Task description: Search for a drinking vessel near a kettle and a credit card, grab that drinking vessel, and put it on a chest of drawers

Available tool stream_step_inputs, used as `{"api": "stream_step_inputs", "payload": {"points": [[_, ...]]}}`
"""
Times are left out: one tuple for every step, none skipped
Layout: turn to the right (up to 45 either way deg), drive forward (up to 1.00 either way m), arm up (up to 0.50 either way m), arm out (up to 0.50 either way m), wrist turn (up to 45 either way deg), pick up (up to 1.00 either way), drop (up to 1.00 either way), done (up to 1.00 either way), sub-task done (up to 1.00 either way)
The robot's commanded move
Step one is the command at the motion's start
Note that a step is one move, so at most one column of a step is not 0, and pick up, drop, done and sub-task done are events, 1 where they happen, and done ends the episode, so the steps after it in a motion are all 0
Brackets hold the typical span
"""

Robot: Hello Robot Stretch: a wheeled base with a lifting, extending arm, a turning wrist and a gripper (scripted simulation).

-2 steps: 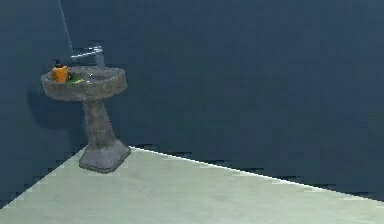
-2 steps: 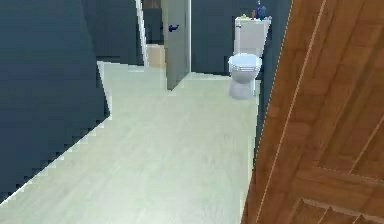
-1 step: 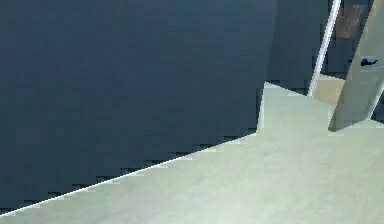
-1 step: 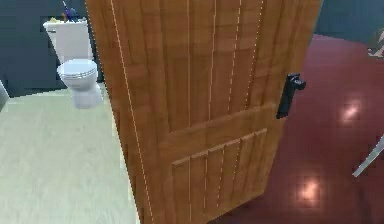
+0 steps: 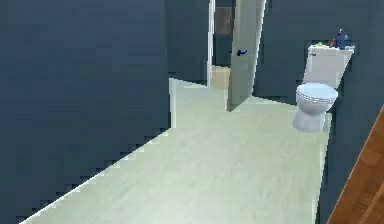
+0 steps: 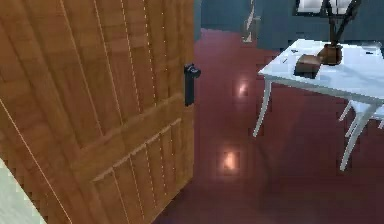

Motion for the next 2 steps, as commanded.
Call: {"api": "stream_step_inputs", "payload": {"points": [[0.0, 0.5, 0.0, 0.0, 0.0, 0.0, 0.0, 0.0, 0.0], [3.0, 0.0, 0.0, 0.0, 0.0, 0.0, 0.0, 0.0, 0.0]]}}
